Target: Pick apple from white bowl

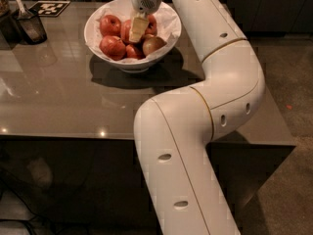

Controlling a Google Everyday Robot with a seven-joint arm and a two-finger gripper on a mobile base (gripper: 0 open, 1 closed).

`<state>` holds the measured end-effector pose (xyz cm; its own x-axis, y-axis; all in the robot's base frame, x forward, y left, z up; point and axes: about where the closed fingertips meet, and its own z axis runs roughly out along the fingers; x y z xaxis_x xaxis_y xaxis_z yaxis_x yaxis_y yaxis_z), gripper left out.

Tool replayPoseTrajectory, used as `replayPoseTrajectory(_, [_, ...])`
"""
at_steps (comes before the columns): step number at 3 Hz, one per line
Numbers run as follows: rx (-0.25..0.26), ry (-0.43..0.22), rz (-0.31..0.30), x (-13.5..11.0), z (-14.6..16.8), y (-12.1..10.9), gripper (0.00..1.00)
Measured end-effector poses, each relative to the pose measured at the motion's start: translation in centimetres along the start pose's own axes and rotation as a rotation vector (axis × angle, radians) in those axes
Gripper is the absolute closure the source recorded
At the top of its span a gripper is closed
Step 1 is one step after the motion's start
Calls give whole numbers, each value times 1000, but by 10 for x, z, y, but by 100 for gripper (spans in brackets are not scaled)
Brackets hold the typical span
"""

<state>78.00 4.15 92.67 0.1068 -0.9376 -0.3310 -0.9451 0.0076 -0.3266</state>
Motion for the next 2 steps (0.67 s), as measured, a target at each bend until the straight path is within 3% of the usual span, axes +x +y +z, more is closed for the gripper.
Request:
replayPoseTrajectory(1, [-9,33,50,6,15,1,0])
replayPoseTrajectory(2, [-9,33,50,6,15,1,0])
